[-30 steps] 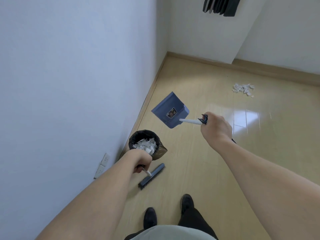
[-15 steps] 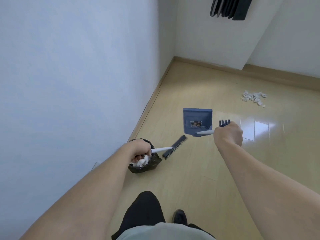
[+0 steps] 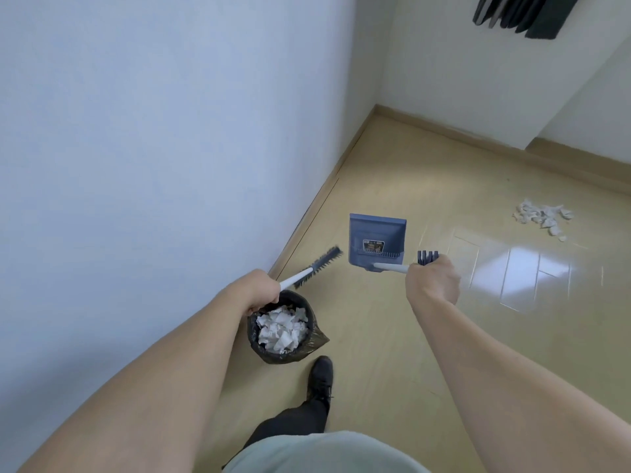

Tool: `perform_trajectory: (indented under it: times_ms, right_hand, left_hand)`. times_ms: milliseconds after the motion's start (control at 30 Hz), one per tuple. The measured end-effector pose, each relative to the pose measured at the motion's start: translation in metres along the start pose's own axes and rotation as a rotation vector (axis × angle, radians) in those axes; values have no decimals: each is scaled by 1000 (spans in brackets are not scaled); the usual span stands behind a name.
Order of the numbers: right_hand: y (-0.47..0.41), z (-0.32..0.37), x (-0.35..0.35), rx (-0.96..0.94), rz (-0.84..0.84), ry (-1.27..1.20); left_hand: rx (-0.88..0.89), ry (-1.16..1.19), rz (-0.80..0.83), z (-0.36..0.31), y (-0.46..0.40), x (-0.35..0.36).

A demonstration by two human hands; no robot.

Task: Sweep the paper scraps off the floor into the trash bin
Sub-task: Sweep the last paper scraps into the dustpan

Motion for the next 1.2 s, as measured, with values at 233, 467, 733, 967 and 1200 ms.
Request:
perform_trajectory:
  times_ms: [233,467,733,967,1200]
  right_hand:
    - [-34,34,58,41,74,63]
    - [-55,54,100,60,141,123]
    - [-67,70,116,14,174,235]
    - [-72,70,117,5,184,280]
    - [-84,70,99,9,115,303]
  left_hand:
    - [-85,84,-4,27,-32,-51]
    - [-173,191,14,56,-44,-75]
    - [-206,263,63,65,-62,-74]
    - [-99,299,62,28,-96,-77]
    - [-106,332,40,29,-106,-96]
Point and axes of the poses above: each hand's wrist, its own y-axis away from the middle knuckle, its own x-axis out of the palm, z = x × y, the point moved 5 cm from there along -y, towards the middle knuckle, and after that the axes turned 11 degrees about z, right-handed, at the moved point
